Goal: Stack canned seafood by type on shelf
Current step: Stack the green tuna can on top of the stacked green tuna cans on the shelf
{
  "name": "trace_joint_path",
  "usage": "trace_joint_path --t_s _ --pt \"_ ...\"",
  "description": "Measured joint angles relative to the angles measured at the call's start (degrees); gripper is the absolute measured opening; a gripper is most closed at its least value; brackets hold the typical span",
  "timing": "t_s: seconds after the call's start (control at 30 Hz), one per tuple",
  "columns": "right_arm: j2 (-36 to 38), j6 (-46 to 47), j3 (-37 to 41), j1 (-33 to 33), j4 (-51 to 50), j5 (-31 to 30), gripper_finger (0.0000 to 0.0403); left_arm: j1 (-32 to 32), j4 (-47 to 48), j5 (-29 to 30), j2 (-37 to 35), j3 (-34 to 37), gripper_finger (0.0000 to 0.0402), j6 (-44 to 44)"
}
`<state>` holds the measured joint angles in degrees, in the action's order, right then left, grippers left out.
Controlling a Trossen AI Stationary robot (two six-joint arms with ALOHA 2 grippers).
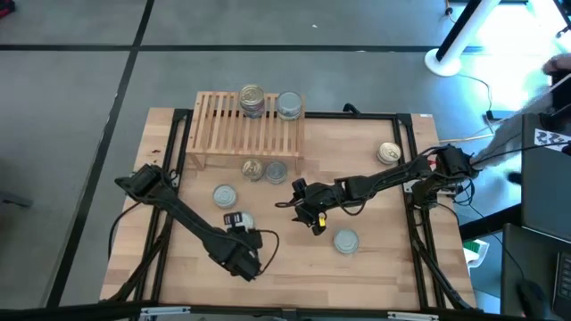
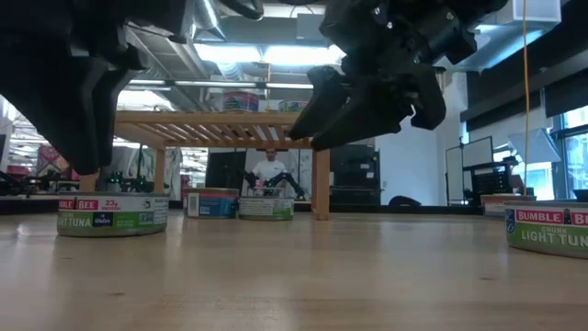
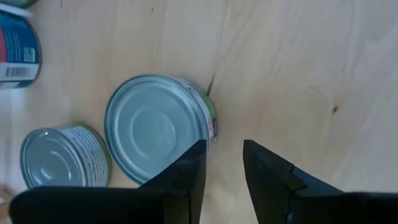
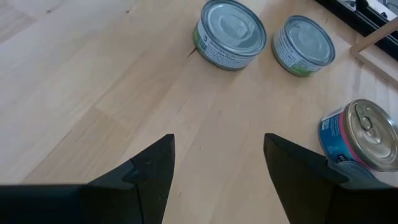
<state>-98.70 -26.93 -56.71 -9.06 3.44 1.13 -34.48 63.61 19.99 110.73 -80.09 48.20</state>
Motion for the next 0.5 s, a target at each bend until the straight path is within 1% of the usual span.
trace_joint_path --t_s 0.07,0.27,0.5 --pt "0.00 1.09 0.00 0.00 0.15 0.29 0.0243 -0.01 0.09 0.17 0.35 0.00 0.0102 0.87" --pt "0.00 1.75 0.00 -0.03 0.57 4.91 0.0243 -0.04 0.37 1.97 1.89 0.00 0.0102 1.08" --pt "0.00 1.78 0.00 -1.62 3.41 4.92 0.0243 0.00 0.17 2.94 2.72 0.00 0.0102 1.12"
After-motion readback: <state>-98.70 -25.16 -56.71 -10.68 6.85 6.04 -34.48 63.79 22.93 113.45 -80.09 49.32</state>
